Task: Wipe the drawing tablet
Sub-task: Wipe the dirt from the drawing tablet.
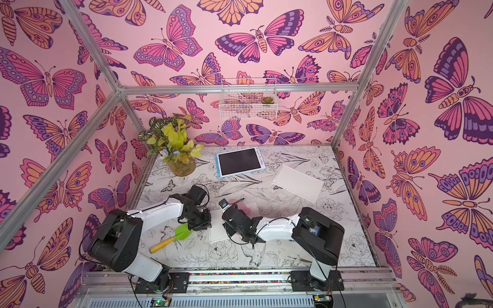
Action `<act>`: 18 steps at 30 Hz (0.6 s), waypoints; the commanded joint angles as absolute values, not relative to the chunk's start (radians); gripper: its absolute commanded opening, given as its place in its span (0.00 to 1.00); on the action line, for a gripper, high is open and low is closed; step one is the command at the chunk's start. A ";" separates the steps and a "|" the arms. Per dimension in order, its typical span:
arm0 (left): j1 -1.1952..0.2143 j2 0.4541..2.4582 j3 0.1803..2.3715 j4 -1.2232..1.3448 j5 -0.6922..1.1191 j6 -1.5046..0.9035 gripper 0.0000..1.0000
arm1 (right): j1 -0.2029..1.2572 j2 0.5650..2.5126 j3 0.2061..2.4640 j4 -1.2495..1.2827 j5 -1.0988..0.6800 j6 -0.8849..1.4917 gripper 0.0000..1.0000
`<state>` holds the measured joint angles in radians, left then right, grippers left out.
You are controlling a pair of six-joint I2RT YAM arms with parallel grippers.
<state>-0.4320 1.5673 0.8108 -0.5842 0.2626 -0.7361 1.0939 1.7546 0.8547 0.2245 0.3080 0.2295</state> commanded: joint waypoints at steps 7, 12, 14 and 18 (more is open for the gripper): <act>-0.446 1.638 0.754 -0.615 0.140 -0.806 0.16 | 0.961 1.742 0.766 0.193 0.513 0.255 0.00; -0.446 1.640 0.751 -0.613 0.137 -0.815 0.14 | 0.897 1.694 0.729 0.145 0.490 0.272 0.00; -0.448 1.646 0.754 -0.614 0.139 -0.816 0.13 | 0.942 1.726 0.777 0.152 0.447 0.252 0.00; -0.448 1.649 0.761 -0.612 0.145 -0.819 0.13 | 1.069 1.849 0.935 0.175 0.371 0.207 0.00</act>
<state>-0.4419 1.5734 0.8131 -0.5785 0.2382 -0.7944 0.9901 1.7790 0.8387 0.1722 0.4503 0.2375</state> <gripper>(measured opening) 0.132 0.102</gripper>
